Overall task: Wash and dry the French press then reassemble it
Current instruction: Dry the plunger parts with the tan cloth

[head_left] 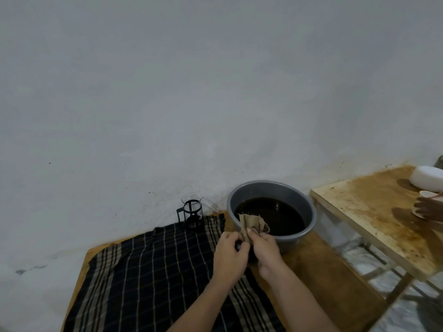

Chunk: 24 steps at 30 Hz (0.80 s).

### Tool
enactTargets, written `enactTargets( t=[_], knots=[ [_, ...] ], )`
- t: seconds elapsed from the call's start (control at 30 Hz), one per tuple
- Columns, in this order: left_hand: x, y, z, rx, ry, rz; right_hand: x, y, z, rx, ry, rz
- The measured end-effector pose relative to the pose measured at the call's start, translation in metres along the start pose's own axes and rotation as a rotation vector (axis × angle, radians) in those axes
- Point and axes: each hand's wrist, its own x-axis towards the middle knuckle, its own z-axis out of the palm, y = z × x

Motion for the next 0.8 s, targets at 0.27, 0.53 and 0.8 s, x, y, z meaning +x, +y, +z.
enactTargets(
  t=[0.27,0.53,0.8],
  knots=[
    [-0.006,0.008,0.002,-0.374,0.002,-0.321,-0.003,-0.002,0.005,0.085,0.065,-0.174],
    [0.008,0.014,-0.004,-0.474,0.169,-0.514,-0.010,-0.004,0.003,-0.244,-0.168,0.018],
    [0.015,0.003,0.001,-0.573,0.116,-0.629,0.003,-0.016,0.006,0.106,0.057,-0.030]
  ],
)
